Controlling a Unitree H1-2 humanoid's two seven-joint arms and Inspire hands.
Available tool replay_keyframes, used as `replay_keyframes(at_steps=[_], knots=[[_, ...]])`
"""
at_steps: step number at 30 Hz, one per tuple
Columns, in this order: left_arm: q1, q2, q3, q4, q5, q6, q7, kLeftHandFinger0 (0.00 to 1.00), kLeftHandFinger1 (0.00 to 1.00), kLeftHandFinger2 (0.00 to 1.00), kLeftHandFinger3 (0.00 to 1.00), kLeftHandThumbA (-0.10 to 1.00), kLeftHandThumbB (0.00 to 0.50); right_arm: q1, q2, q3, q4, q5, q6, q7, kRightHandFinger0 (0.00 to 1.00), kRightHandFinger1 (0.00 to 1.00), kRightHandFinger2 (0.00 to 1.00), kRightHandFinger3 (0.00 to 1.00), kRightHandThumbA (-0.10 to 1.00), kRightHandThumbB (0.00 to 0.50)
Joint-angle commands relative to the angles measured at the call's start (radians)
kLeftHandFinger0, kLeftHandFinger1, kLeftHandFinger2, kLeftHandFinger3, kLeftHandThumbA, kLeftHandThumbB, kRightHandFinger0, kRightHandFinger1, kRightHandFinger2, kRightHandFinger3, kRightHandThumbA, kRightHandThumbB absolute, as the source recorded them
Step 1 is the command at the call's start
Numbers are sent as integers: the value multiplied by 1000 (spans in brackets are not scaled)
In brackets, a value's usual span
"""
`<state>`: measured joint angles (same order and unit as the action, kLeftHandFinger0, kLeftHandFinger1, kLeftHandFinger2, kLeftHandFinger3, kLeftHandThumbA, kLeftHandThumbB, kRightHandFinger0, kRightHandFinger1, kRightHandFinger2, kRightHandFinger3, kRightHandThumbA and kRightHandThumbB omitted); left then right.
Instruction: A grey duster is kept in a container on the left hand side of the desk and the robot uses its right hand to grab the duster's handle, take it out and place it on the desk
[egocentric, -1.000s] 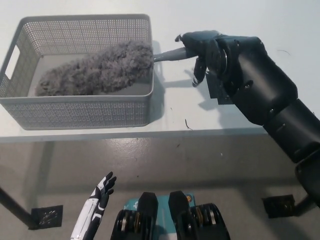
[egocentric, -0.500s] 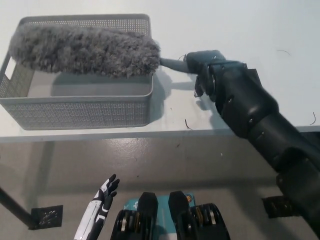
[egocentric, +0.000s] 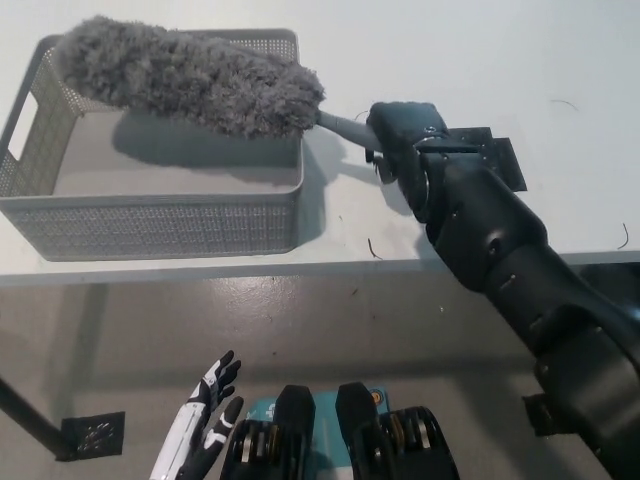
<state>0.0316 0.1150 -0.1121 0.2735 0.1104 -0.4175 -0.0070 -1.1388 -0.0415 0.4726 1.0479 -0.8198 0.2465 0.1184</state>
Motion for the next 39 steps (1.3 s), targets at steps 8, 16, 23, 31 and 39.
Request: replay_keyframes(at_steps=[8,16,23,31,39], knots=[[2,14,-36,-51,91,-46,-8,1000,1000,1000,1000,857,160,-150,126,-420,99,383,-381,-590,0,0,25,0,239,54],[-7,17,-39,-40,107,-48,-6,1000,1000,1000,1000,851,160,-210,165,-771,19,676,-404,-515,0,79,449,376,125,0],[-4,13,-40,-37,114,-52,0,1000,1000,1000,1000,845,155,-232,166,-926,-40,772,-374,-470,0,0,217,553,137,3],[0,17,-33,-48,115,-39,1,1000,1000,1000,1000,836,159,-165,95,-876,-98,664,-369,-405,0,79,499,581,143,13],[12,27,-31,-47,120,-52,14,1000,1000,1000,1000,835,131,-79,-16,-817,-155,603,-339,-449,0,30,370,393,149,28]])
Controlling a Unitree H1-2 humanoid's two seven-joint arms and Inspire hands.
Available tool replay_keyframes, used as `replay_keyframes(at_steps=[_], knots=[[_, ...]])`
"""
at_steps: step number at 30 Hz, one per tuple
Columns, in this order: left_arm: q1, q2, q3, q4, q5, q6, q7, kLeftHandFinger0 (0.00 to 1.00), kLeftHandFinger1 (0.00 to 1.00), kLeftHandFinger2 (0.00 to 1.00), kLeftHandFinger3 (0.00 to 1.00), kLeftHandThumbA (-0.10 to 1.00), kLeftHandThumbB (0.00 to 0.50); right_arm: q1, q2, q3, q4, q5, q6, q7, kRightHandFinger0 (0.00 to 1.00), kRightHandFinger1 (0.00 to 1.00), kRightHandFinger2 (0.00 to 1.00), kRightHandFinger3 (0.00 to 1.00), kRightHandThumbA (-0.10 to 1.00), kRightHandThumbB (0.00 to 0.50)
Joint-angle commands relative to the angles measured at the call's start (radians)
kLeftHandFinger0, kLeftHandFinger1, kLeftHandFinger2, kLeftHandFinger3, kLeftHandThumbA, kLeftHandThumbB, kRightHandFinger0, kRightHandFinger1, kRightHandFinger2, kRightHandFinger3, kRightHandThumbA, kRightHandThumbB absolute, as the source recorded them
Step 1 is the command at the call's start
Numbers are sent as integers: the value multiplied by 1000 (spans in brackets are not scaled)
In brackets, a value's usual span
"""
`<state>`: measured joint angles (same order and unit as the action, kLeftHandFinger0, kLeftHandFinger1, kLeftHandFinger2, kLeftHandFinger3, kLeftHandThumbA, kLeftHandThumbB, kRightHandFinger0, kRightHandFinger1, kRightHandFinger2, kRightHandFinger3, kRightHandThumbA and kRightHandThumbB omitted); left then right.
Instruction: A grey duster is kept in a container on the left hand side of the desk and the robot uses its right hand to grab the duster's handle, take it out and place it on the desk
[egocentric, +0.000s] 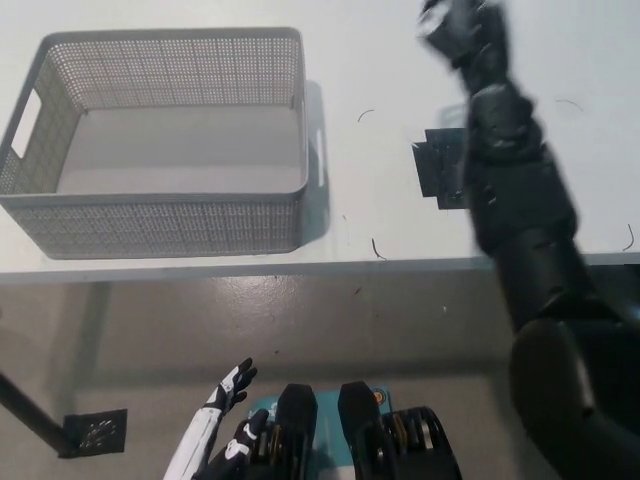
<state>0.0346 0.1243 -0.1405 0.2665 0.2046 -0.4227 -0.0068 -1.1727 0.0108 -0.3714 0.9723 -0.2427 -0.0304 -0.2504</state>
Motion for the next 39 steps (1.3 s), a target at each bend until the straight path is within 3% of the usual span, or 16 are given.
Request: replay_keyframes(at_steps=[1,2,3,7,9,10,13,14,16,19,23,25,31,33,36,39], knots=[[9,20,-1,-42,24,-47,18,1000,1000,1000,1000,833,131,-43,-74,36,-84,28,-61,-79,0,27,364,392,131,33],[11,23,0,-43,24,-47,22,1000,1000,1000,1000,829,134,-32,-88,54,-98,15,-59,-78,0,5,357,386,36,33],[15,26,5,-45,21,-47,19,1000,1000,1000,1000,829,138,-8,-115,96,-129,-18,-36,-50,0,0,311,305,13,22],[35,37,16,-58,11,-47,14,1000,1000,1000,1000,823,134,48,-230,332,-162,-202,47,57,0,0,67,40,48,68],[43,41,21,-64,11,-47,14,1000,1000,1000,1000,825,134,69,-275,428,-172,-249,36,107,0,0,71,17,3,66],[46,41,22,-67,8,-47,13,1000,1000,1000,1000,826,135,79,-301,476,-165,-267,5,129,0,0,109,29,-91,85],[54,42,27,-72,7,-47,15,1000,1000,1000,1000,821,128,104,-362,589,-153,-310,-58,169,0,51,296,145,-100,142],[58,41,31,-76,7,-44,12,1000,1000,1000,1000,819,133,118,-386,633,-143,-326,-74,174,0,112,391,232,-100,167],[70,43,37,-90,-2,-37,6,1000,1000,1000,1000,806,120,137,-416,703,-134,-345,-53,212,0,196,520,313,-100,162],[75,47,43,-90,-5,-41,2,1000,1000,1000,1000,811,126,158,-447,768,-136,-349,-43,239,0,192,535,337,-100,160],[77,46,49,-97,6,-30,8,1000,1000,1000,1000,827,130,182,-470,827,-139,-372,-19,257,0,324,686,486,-100,169],[80,44,51,-106,7,-22,9,1000,1000,1000,1000,824,131,185,-469,847,-119,-385,-16,241,0,349,696,527,-100,165],[83,41,58,-107,2,-31,14,1000,1000,1000,1000,833,131,197,-459,837,-116,-389,50,217,0,276,616,451,-100,155],[86,41,61,-104,-1,-35,15,1000,1000,1000,1000,821,123,198,-457,834,-114,-401,84,205,0,293,642,508,-100,133],[84,40,63,-96,-6,-46,16,1000,1000,1000,1000,810,122,193,-461,821,-95,-398,75,182,0,261,613,455,-100,128],[84,39,68,-95,-9,-44,18,1000,1000,1000,1000,805,130,190,-471,821,-92,-414,75,155,0,297,706,581,-100,119]])
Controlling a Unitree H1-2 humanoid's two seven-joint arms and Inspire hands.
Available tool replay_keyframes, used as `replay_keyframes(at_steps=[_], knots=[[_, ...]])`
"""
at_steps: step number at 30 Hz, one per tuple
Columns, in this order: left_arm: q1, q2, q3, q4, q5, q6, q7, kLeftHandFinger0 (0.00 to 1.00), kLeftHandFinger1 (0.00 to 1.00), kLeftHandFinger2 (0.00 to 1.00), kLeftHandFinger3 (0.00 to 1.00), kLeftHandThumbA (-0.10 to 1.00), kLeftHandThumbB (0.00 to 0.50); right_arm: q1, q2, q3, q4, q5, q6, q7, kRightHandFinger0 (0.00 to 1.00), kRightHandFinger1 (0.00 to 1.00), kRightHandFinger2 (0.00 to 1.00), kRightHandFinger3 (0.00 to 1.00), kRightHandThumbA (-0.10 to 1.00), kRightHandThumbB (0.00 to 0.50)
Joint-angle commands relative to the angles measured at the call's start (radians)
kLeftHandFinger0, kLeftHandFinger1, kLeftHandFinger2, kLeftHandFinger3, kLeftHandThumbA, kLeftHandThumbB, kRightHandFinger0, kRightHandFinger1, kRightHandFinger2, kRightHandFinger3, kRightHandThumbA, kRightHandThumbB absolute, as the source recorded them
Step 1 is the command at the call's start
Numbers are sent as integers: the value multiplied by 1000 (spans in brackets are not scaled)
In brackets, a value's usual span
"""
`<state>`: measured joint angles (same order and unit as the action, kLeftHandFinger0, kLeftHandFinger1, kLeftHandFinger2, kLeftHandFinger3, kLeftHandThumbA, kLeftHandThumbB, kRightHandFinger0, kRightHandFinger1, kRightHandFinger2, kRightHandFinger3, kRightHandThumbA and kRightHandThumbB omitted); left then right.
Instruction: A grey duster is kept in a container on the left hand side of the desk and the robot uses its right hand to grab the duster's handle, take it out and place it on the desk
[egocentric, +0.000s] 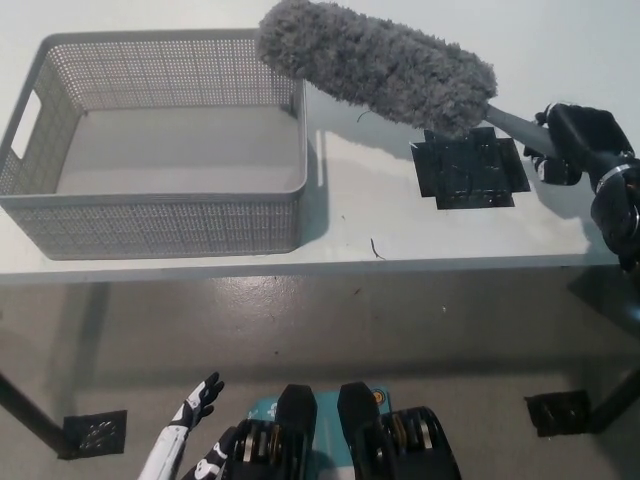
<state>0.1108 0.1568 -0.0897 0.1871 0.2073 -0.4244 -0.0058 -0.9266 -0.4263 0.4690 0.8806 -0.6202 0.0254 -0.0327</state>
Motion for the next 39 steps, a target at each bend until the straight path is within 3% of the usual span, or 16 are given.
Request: replay_keyframes(at_steps=[1,7,12,17,18,19,21,22,27,28,29,30,31,32,37,39], knots=[[6,5,18,-14,-7,-43,19,1000,1000,1000,1000,805,132,-57,-41,-20,3,-41,22,-67,0,307,725,624,-100,117],[21,3,26,-20,-2,-46,28,1000,1000,1000,1000,818,128,-72,-68,-27,11,-38,3,-53,0,266,636,552,-100,156],[21,5,38,-25,-7,-42,24,1000,1000,1000,1000,840,131,-87,-136,-90,21,-7,11,-94,0,318,672,623,-100,161],[38,2,40,-20,-8,-46,27,1000,1000,1000,1000,838,137,-111,-206,-184,103,34,8,-148,0,282,678,623,-100,115],[42,2,40,-19,-10,-46,26,1000,1000,1000,1000,845,147,-117,-215,-199,116,44,9,-141,0,273,666,600,-100,106],[47,2,40,-20,-10,-46,27,1000,1000,1000,1000,846,146,-112,-226,-232,119,73,-23,-150,0,228,595,433,-100,105],[55,1,42,-26,-6,-46,24,1000,1000,1000,1000,849,139,-109,-230,-298,117,130,-20,-150,0,118,481,379,-100,126],[55,-2,43,-25,-3,-45,26,1000,1000,1000,1000,853,145,-126,-224,-369,150,199,-34,-163,0,142,603,517,-100,138],[58,-9,40,-20,0,-46,42,1000,1000,1000,1000,830,136,-124,-208,-541,143,324,-33,-127,1,264,672,532,-100,152],[57,-8,38,-17,-1,-46,45,1000,1000,1000,1000,824,138,-123,-211,-529,162,303,-48,-124,81,382,805,635,-48,194],[55,-5,35,-14,-2,-46,49,1000,1000,1000,1000,816,128,-117,-215,-511,157,285,-42,-87,557,795,1000,897,338,300],[55,-4,33,-13,-2,-46,51,1000,1000,1000,1000,809,125,-115,-216,-508,153,279,-38,-71,628,833,1000,985,426,447],[54,-1,32,-14,-2,-46,55,1000,1000,1000,1000,798,126,-110,-222,-477,114,275,6,51,919,1000,1000,1000,635,434],[54,1,36,-16,-5,-46,54,1000,1000,1000,1000,796,126,-112,-226,-452,104,265,16,107,1000,1000,1000,1000,677,437],[61,0,30,-23,5,-46,53,1000,1000,1000,1000,797,120,-35,-209,-504,-90,407,12,251,1000,1000,1000,1000,906,498],[64,1,27,-22,8,-46,56,1000,1000,1000,1000,806,125,65,-185,-553,-359,491,64,257,1000,1000,1000,1000,987,433]])
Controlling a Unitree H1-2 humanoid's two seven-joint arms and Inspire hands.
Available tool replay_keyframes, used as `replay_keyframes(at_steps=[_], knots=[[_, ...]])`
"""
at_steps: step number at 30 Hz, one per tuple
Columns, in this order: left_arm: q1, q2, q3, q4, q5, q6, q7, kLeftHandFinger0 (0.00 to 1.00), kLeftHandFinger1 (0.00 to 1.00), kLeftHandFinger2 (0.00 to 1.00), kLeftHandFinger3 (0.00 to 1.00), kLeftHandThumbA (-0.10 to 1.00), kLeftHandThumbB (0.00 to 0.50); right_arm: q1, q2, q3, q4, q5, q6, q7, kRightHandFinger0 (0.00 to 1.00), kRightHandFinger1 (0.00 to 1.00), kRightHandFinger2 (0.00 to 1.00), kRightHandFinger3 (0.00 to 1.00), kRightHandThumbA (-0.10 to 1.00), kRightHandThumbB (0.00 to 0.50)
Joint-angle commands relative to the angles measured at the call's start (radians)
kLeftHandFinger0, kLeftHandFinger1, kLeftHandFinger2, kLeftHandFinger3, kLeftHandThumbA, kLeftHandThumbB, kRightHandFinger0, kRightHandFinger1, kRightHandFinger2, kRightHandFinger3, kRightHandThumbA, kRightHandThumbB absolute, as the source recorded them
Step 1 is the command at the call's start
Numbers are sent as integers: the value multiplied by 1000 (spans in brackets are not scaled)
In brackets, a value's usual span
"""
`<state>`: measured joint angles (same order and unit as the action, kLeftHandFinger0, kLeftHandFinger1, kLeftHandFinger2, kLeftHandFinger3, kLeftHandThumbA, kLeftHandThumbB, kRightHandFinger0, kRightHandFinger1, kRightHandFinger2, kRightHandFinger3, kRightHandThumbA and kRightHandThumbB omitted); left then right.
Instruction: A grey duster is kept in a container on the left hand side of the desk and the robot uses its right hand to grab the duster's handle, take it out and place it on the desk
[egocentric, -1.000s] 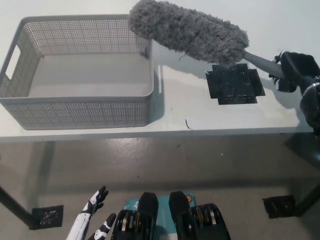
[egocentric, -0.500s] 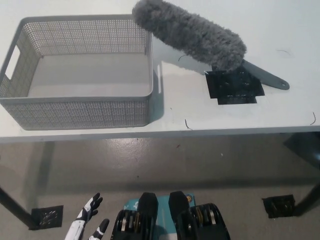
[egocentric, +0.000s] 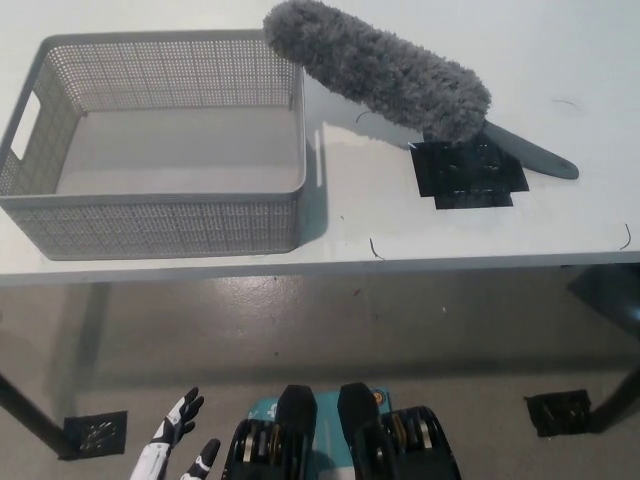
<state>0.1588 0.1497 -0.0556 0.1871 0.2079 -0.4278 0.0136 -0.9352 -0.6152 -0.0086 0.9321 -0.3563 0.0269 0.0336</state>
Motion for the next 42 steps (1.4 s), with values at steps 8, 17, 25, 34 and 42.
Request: replay_keyframes(at_steps=[8,17,25,34,42], knots=[[-12,-2,-12,2,-9,-42,22,1000,1000,1000,1000,839,130,594,228,-177,-1473,625,-16,-15,1000,1000,1000,1000,1000,352],[-16,-3,-30,19,-21,-42,23,1000,1000,1000,1000,968,102,1223,387,215,-1845,292,-468,-84,1000,1000,1000,1000,1000,404],[-15,-9,-34,17,-17,-42,24,1000,1000,1000,1000,995,115,1428,401,470,-1665,183,-497,-197,1000,1000,1000,1000,1000,246],[-18,-10,-37,26,-13,-42,30,1000,1000,1000,1000,1000,124,1359,571,273,-1277,422,-497,-3,1000,1000,1000,1000,1000,193],[-49,-9,-40,38,-19,-42,17,1000,1000,1000,1000,996,134,1171,528,175,-832,321,-497,-38,1000,1000,1000,1000,1000,240]])
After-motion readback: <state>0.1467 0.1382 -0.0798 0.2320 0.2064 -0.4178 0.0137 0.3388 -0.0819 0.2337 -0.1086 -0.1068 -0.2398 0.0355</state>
